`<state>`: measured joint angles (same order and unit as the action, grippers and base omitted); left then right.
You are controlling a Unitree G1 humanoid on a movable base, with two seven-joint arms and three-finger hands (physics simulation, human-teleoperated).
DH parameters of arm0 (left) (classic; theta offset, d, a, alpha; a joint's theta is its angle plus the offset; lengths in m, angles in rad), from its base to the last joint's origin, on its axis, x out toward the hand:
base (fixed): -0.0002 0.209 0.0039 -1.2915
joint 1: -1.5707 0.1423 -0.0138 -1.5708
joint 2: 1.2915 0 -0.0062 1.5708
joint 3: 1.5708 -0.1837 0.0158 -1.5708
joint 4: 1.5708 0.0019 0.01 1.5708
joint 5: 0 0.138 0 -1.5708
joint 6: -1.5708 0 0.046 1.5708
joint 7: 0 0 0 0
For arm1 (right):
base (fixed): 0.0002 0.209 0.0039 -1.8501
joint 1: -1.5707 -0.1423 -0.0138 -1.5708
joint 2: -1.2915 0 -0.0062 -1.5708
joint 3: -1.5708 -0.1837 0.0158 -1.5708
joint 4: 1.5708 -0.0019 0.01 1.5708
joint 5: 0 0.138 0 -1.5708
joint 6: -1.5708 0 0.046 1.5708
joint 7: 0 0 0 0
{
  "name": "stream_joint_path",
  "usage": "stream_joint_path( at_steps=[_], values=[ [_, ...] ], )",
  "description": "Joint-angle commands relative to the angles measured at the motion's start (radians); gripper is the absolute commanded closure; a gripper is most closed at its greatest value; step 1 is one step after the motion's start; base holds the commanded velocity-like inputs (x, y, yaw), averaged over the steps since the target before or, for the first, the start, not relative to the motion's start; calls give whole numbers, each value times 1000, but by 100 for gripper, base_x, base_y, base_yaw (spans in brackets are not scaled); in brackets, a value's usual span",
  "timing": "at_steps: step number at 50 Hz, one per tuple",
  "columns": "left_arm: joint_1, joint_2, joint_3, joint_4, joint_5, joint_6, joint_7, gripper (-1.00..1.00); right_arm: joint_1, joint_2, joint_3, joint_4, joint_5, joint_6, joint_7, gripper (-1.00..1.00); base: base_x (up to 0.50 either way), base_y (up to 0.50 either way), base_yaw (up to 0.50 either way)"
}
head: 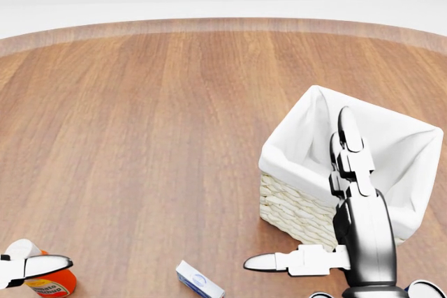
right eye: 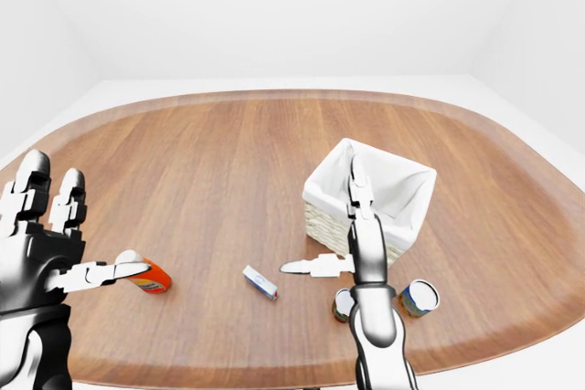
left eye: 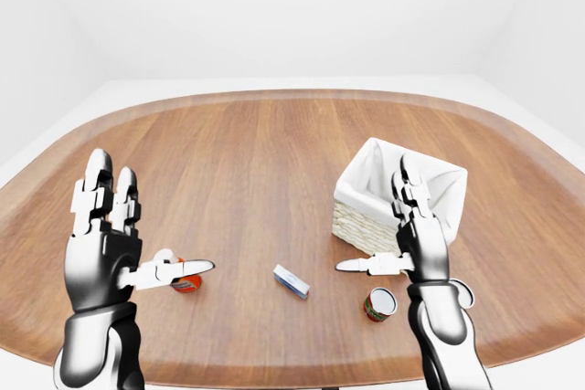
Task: Pick up the ketchup, and put it in the basket.
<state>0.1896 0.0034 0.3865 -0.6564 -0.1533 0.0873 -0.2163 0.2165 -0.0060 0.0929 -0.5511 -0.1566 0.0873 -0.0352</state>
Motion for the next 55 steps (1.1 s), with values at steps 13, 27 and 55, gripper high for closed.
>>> stream_joint_path(
  at_steps=[13, 27, 55],
  values=[
    [12, 33, 114, 320, 25, -75, -52, -100, 3, -1, 6, -6, -6, 0, -2, -100, 0, 0, 0],
    [-3, 76, 172, 464, 10, -163, -51, -100, -2, -2, 12, -17, -13, 0, -2, -100, 0, 0, 0],
    [-84, 158, 98, 748, -1, -175, 26, -100, -4, -2, 21, -23, -10, 0, 4, -100, 0, 0, 0]
  ],
)
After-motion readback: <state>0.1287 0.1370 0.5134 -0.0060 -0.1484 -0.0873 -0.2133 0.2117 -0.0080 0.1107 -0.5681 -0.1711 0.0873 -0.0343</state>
